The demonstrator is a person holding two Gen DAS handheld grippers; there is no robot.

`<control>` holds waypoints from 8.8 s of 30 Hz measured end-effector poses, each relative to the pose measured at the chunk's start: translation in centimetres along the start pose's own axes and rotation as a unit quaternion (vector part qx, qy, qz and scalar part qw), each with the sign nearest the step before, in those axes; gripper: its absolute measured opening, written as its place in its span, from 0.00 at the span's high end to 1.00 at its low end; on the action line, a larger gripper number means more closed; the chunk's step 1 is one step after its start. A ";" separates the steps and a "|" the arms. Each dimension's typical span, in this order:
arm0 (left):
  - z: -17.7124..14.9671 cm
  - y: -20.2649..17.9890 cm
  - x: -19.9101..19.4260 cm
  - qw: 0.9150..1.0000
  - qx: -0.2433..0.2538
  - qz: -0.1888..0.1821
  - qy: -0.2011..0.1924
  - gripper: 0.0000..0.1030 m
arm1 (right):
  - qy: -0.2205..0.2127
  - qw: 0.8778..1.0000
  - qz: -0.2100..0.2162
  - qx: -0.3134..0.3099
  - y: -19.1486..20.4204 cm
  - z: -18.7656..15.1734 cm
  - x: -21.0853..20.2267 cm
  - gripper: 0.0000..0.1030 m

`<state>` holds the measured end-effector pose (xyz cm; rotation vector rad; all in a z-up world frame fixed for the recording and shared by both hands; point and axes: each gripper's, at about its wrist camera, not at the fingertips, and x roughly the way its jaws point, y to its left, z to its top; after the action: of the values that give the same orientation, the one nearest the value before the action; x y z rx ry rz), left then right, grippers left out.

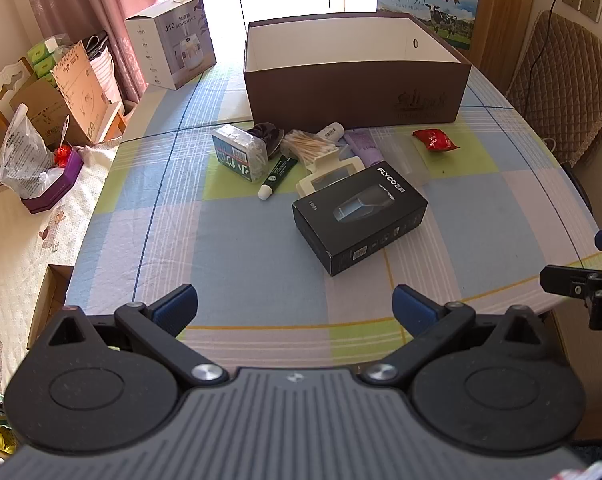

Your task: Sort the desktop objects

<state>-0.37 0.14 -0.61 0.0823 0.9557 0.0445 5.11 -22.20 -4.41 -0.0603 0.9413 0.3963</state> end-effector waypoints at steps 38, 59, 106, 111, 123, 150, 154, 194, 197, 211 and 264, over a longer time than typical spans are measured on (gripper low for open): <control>0.2 -0.3 0.7 1.000 -0.001 -0.003 0.011 0.01 | 0.010 1.000 0.003 -0.004 0.1 0.8 0.8 0.02; 1.0 -0.4 1.1 1.000 0.008 -0.010 0.016 0.01 | 0.011 1.000 0.002 -0.004 0.0 1.1 1.1 0.02; 5.8 -0.3 11.3 0.979 0.153 -0.136 -0.009 0.01 | 0.034 0.997 -0.017 0.069 -4.6 3.8 6.8 0.02; 6.1 -1.1 13.5 0.968 0.194 -0.157 0.008 0.01 | 0.043 0.995 -0.032 0.089 -5.6 4.2 7.5 0.02; 6.6 -1.5 16.7 0.954 0.201 -0.217 0.055 0.05 | 0.058 0.989 -0.051 0.127 -7.0 4.2 8.2 0.02; 7.7 -10.2 18.7 0.959 0.230 -0.151 0.069 0.26 | 0.051 0.977 -0.093 0.186 -9.3 0.3 4.8 0.02; 7.3 -8.8 17.3 0.964 0.218 -0.140 0.054 0.26 | 0.051 0.977 -0.088 0.185 -9.0 0.2 4.8 0.02; 11.2 9.2 14.5 0.999 0.003 -0.009 0.031 0.26 | 0.020 1.000 -0.021 0.003 0.8 13.0 23.4 0.51; 11.6 9.3 14.3 1.000 0.005 -0.011 0.027 0.26 | 0.025 0.999 -0.027 -0.016 1.2 13.0 23.8 0.52; 17.2 8.5 12.3 0.999 0.023 -0.036 -0.021 0.26 | 0.002 1.000 0.005 0.013 -0.4 15.4 17.5 0.52; 33.3 0.1 33.3 0.994 0.010 -0.031 0.109 0.22 | 0.071 0.995 -0.065 -0.026 -7.7 31.4 29.9 0.52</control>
<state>46.03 1.04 -8.63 0.0675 1.1763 -0.0130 47.77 -13.31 -10.55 -0.1984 1.0606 0.2976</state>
